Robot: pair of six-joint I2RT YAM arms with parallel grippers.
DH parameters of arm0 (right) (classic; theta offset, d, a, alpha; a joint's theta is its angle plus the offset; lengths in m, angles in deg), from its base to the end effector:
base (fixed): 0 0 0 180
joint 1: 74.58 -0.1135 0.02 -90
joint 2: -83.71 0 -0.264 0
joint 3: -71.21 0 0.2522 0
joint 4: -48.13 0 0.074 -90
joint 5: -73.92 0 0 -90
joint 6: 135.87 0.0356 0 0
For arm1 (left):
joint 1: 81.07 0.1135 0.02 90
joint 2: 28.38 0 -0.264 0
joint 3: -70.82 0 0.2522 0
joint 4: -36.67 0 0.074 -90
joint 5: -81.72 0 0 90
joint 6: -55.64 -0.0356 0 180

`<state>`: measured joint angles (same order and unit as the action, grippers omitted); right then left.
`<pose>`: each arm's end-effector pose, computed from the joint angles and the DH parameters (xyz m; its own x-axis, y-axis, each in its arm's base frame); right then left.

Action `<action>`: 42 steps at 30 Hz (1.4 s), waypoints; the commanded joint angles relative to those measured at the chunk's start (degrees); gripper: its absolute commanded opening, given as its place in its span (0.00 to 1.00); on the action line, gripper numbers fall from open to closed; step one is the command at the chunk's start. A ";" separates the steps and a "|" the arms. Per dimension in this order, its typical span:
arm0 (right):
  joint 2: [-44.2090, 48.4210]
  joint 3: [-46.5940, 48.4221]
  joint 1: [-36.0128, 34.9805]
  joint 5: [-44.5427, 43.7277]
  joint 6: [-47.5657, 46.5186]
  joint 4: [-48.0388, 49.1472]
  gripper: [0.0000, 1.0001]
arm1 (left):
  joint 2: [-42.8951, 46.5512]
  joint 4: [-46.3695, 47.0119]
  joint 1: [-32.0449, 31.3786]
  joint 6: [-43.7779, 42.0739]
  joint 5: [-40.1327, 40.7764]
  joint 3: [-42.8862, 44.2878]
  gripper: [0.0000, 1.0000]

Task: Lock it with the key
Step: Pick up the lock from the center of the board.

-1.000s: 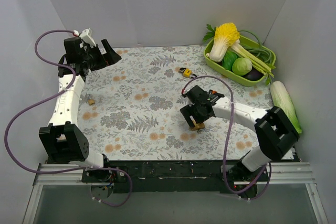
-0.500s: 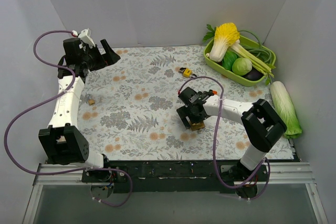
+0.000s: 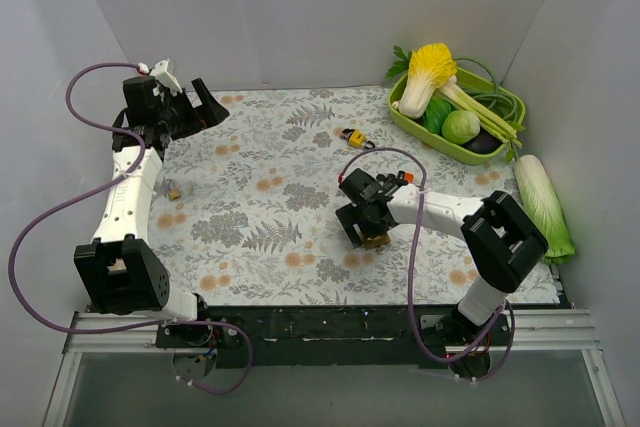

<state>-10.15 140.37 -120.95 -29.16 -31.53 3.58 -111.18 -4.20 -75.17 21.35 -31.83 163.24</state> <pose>0.2166 0.2155 0.1699 -0.7861 -0.4749 -0.3957 -0.4697 0.8750 -0.1173 0.3265 0.0194 0.3622 -0.4936 -0.8124 -0.3104 -0.2880 0.4894 -0.8231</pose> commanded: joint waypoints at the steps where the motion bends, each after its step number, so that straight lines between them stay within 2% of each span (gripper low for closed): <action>1: -6.15 3.66 -0.56 -3.09 1.21 -1.03 0.93 | 3.09 1.01 0.26 0.28 0.44 -0.34 0.98; 8: -4.75 0.42 -0.92 -0.19 1.21 0.37 0.89 | 3.35 1.10 0.26 -0.33 0.96 -0.34 0.98; 19: -0.18 -4.51 -0.92 -0.02 0.50 2.57 0.92 | 3.44 1.80 0.35 1.25 -0.44 -2.19 0.98; 22: -0.88 -4.24 -0.92 0.43 0.33 2.48 0.88 | 3.35 1.80 0.26 1.51 -0.79 -2.62 0.98; 25: -2.11 -3.63 -0.92 1.65 -0.37 2.48 0.70 | 3.35 1.80 0.26 2.13 -2.28 -3.50 0.98; 26: -2.29 -3.28 -0.92 2.09 -1.16 2.31 0.57 | 3.26 1.89 0.26 2.30 -2.72 -3.77 0.98; 28: -2.73 -1.62 -0.92 1.40 -1.95 1.78 0.41 | 3.35 1.71 0.26 2.83 -4.30 -4.73 0.98; 29: -2.73 -0.82 -0.92 -0.17 -2.83 0.65 0.28 | 3.35 1.71 0.26 3.09 -5.01 -5.17 0.98; 31: -2.55 2.15 -0.92 -1.76 -4.06 -0.76 0.17 | 3.35 1.19 0.17 3.18 -9.29 -7.10 0.98; 32: -2.46 3.13 -0.92 -1.95 -5.46 -1.03 0.05 | 3.35 1.01 0.09 3.18 -11.67 -7.98 0.98; 34: -1.59 5.15 -0.92 -1.51 -7.13 -1.03 0.02 | 3.53 0.92 -0.70 3.19 -17.37 -11.39 0.98; 37: 1.66 4.90 -0.91 5.40 -11.96 2.65 0.01 | 3.09 1.80 -4.30 3.45 -20.12 -16.05 0.98; 42: 5.96 4.28 -2.14 6.84 -18.38 6.78 0.01 | 0.90 5.40 -9.48 7.22 -26.54 -21.95 0.94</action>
<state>-10.37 142.58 -121.80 -24.85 -42.76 5.51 -110.59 -2.10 -81.29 25.87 -50.02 144.96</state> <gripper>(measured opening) 0.692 0.950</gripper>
